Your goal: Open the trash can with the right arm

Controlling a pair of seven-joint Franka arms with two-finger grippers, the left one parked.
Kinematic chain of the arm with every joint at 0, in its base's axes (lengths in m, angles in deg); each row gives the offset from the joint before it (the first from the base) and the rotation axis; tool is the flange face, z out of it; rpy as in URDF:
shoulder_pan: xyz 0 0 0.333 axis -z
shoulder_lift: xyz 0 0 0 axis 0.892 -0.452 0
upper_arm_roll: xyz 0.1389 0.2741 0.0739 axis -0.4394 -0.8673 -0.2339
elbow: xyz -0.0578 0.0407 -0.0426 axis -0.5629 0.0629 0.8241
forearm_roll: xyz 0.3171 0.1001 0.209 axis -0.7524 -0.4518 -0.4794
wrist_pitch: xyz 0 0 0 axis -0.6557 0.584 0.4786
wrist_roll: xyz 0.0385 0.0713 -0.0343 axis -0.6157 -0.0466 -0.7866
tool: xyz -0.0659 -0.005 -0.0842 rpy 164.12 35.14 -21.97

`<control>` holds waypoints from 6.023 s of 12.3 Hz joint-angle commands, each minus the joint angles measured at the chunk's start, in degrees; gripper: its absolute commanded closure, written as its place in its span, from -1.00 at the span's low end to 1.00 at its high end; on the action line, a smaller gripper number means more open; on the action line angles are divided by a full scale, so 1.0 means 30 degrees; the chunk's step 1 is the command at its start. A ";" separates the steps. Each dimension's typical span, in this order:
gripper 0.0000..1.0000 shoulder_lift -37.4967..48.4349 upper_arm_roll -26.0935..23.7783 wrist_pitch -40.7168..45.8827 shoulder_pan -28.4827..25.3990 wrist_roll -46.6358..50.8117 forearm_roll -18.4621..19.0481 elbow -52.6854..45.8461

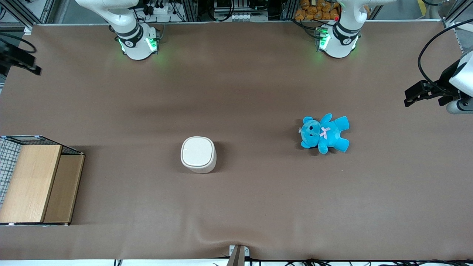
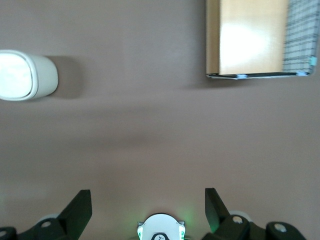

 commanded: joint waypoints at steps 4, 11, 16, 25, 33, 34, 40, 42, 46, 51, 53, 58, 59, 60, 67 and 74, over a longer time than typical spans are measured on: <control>0.41 -0.2481 0.0079 -0.0554 -0.3999 0.3727 -0.0560 -0.0515; 1.00 -0.6054 0.0079 -0.5416 -0.7223 0.6540 -0.0766 -0.0427; 1.00 -0.8165 0.0079 -0.7966 -0.9099 0.9353 -0.0766 -0.0339; 1.00 -1.1771 0.0079 -1.1457 -0.9395 1.0266 -0.0678 -0.0368; 1.00 -1.2504 0.0079 -1.2395 -0.9659 1.0266 -0.0766 -0.0339; 1.00 -1.2592 0.0079 -1.2395 -0.9630 1.0237 -0.0766 -0.0339; 1.00 -1.3177 0.0050 -1.2687 -0.9630 1.0178 -0.0766 -0.0251; 1.00 -1.3208 0.0050 -1.2805 -0.9659 1.0178 -0.0766 -0.0135; 1.00 -1.2363 0.0050 -1.2193 -0.9601 1.0208 -0.0766 -0.0222; 1.00 -1.0049 0.0108 -1.0230 -0.9367 1.0033 -0.0766 -0.0339; -0.99 -0.9257 0.0138 -1.0138 -0.8493 0.9973 -0.0766 -0.0310; -1.00 -0.7440 0.0167 -0.8914 -0.5741 0.7287 -0.0737 -0.0163; -1.00 -0.7089 0.0167 -0.8415 -0.5037 0.6495 -0.0737 -0.0105; -1.00 -0.6679 0.0167 -0.8033 -0.4450 0.5878 -0.0737 -0.0017; -1.00 -0.3255 0.0139 -0.4518 0.0091 0.0805 -0.0737 0.0129; -1.00 0.0762 -0.1322 -0.1906 0.2291 0.0625 -0.0502 0.1269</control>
